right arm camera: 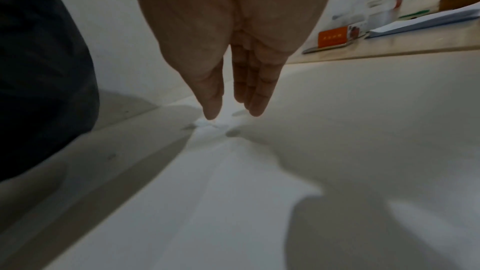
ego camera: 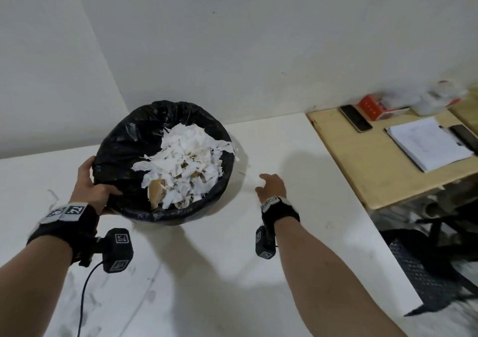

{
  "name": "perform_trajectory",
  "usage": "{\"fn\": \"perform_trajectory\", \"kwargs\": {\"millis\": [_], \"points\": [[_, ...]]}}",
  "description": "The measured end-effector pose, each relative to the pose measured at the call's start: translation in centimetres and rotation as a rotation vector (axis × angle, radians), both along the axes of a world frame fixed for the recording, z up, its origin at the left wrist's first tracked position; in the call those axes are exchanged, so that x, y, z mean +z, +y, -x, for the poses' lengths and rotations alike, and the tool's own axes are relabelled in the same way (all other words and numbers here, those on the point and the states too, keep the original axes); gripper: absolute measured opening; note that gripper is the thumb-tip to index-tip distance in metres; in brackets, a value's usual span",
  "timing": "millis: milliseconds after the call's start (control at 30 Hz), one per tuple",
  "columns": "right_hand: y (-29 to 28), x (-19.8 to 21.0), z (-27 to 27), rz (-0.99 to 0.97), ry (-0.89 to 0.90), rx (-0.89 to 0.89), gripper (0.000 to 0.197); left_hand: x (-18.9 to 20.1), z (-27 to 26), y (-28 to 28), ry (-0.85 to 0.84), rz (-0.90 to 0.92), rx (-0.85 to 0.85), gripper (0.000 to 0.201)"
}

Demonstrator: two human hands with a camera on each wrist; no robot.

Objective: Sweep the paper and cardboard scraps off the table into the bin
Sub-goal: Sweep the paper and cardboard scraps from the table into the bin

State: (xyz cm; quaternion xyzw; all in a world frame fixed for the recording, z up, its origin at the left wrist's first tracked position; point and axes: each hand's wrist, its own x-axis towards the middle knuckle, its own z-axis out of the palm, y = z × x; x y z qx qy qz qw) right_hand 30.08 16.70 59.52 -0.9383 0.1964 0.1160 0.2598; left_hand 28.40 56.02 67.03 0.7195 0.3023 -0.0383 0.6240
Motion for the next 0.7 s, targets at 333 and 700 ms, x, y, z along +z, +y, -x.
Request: {"fn": "perform_trajectory", "kwargs": {"millis": [333,700], "points": [[1.7,-2.2,-4.0,0.027,0.004,0.205,0.049,0.3,-0.8,0.3,0.015,-0.027,0.053,0.092],[3.3,-1.0,-3.7,0.017,0.018,0.191,0.029,0.3,0.2,0.5,0.034,-0.006,0.076,0.094]]}}
